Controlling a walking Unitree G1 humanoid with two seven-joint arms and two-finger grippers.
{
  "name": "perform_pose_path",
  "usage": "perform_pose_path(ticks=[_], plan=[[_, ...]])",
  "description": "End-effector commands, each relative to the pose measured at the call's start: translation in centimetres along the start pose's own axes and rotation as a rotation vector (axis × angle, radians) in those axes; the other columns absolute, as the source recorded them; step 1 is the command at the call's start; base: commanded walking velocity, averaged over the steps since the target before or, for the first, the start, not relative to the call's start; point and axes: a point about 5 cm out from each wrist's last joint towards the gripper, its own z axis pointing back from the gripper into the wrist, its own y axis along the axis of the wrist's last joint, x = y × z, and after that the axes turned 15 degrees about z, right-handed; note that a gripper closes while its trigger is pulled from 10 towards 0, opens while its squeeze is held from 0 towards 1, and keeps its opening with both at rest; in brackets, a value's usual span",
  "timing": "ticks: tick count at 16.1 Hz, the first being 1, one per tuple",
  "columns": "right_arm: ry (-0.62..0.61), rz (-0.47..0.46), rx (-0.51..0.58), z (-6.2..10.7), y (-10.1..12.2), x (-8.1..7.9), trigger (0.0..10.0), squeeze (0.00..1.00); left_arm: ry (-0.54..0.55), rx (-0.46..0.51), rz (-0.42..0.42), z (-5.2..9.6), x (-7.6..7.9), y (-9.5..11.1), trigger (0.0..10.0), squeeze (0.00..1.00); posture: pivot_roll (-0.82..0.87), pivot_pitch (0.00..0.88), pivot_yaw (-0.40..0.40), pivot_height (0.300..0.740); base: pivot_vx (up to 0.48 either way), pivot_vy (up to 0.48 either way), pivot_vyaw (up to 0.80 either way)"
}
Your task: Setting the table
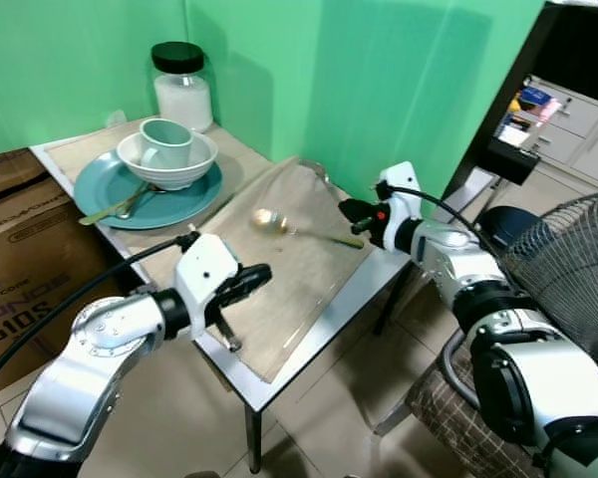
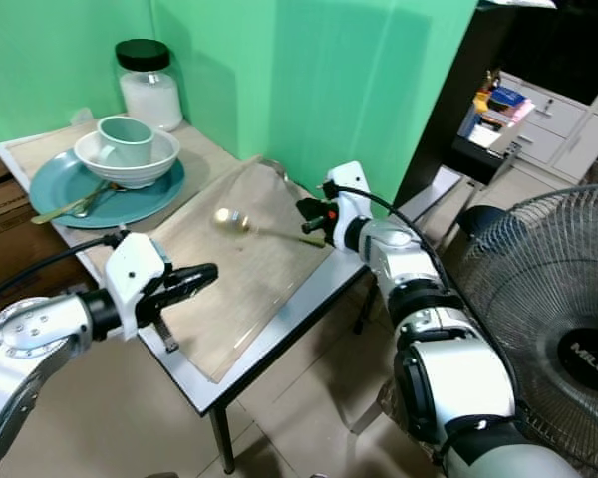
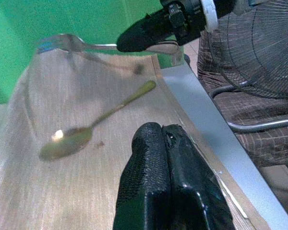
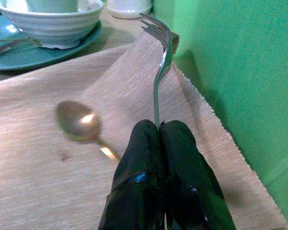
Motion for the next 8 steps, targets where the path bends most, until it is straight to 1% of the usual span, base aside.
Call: perform_pose_path(ticks=[1,3,4,6,8], plan=[[-0.035,0.015,-0.002,0.5,-0.3,0.6,0.0,0.00,-0.002,-0.005,-0.013,-0.3,0.1,-0.1,10.0,0.00,0.13,0.000,-0.087,0.740,0.000,0.000,0.00],[-0.066,0.048,-0.045,0.7,-1.2,0.5,0.0,0.00,0.005,-0.001,-0.020,-0.6,0.0,0.0,10.0,0.00,0.13,0.000,-0.085,0.740,0.000,0.000,0.00],[-0.075,0.089,-0.087,0.8,-2.1,0.3,0.0,0.00,0.004,-0.003,-0.023,-0.7,0.1,-0.1,10.0,0.00,0.13,0.000,-0.085,0.740,0.000,0.000,0.00],[-0.088,0.120,-0.116,1.0,-2.6,0.2,0.0,0.00,0.005,-0.005,-0.027,-0.7,0.1,-0.2,10.0,0.00,0.13,0.000,-0.085,0.740,0.000,0.000,0.00],[-0.132,0.164,-0.155,1.1,-3.4,0.0,0.0,0.00,0.009,-0.012,-0.034,-0.7,0.1,-0.3,10.0,0.00,0.13,0.000,-0.087,0.740,0.000,0.000,0.00]])
